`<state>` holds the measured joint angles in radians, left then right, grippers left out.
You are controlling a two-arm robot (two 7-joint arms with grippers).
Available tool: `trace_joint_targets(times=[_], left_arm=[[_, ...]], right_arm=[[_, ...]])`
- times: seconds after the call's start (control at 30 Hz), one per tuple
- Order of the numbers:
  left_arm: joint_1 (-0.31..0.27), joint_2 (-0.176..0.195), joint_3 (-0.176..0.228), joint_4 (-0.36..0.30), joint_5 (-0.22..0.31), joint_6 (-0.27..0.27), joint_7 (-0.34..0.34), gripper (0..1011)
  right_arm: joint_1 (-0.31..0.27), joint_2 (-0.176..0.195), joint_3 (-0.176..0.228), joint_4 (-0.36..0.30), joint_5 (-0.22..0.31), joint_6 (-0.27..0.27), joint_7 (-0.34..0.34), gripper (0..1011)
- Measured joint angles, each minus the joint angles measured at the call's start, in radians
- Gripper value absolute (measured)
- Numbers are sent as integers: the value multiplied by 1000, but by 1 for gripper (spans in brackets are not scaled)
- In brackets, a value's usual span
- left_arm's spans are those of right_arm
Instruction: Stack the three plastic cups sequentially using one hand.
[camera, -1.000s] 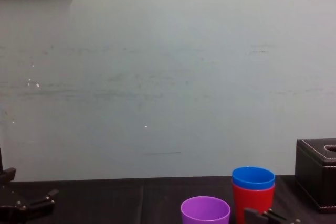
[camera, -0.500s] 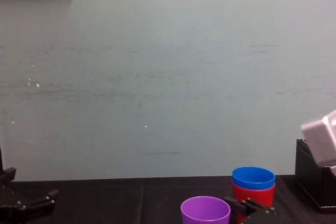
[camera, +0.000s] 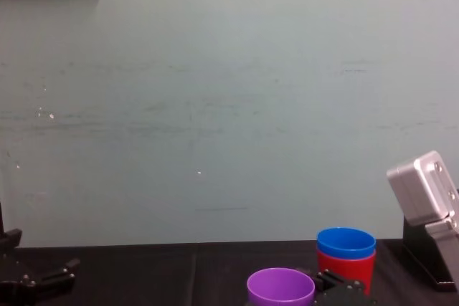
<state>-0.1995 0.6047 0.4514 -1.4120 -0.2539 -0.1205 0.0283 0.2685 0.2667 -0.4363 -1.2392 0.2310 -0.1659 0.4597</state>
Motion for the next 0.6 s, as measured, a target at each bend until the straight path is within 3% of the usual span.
trace_joint_targets(times=[0.6], left_arm=[[0, 0, 0, 0, 0, 0, 0, 1005]], right_arm=[[1, -7, 9, 15, 5, -14, 7, 1003]])
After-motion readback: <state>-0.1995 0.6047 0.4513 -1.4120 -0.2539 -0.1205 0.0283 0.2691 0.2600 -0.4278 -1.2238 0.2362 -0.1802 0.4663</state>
